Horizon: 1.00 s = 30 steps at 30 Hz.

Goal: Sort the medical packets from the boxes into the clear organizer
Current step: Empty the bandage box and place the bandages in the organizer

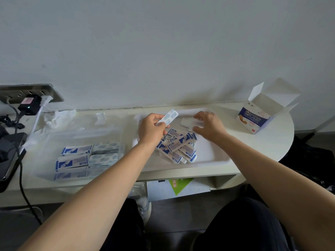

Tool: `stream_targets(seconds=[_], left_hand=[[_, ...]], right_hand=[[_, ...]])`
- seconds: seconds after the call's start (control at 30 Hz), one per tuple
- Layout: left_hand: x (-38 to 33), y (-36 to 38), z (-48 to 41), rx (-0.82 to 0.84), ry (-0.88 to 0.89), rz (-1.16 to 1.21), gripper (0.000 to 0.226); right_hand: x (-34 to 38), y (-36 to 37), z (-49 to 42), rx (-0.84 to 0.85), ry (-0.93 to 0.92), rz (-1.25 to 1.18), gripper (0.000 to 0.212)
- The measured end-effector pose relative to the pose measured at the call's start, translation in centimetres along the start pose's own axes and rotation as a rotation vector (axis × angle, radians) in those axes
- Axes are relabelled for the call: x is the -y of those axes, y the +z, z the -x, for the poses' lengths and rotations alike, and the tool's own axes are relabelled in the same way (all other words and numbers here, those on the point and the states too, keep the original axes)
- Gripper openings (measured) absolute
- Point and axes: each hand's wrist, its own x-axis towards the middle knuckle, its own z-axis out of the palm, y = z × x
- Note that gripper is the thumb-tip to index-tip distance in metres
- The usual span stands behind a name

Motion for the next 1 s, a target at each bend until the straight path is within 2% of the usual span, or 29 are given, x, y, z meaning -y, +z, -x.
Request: stream_targets(seconds=[0.1,0.23,0.53,0.67,0.83,1.0], left_hand=[[0.1,0.0,-0.3,0.026,-0.025,0.007,0.026],[0.3,0.1,-0.6,0.055,-0.029,-0.006,0.025],[0.6,0.7,-1.0,0.076,-0.026,-0.021,0.023],[0.5,0.8,-1.0,0.085,-0.027,-0.035,0.023],[0.4,1.2,-0.9,0.093,-0.044,-0.028,0.022],[0.3,1.2,-0.8,0.113,-0.069,-0.019,0.022]], right_hand=[[-0.1,0.2,-0.7,0.065,-0.020,0.174,0.059],[0.6,-0.4,-1.3,0.141,-0.035,0.275,0.072],[0.9,-1.2,-1.5,0.140,0.012,0.218,0.048],[0.7,-1.1,-1.4,0.172,0.076,0.153,0.045],[1.2,-1.4,-1.2,0.248,0.074,0.191,0.046],[1.7,-1.2,-1.0,0.255,0.137,0.166,0.047]])
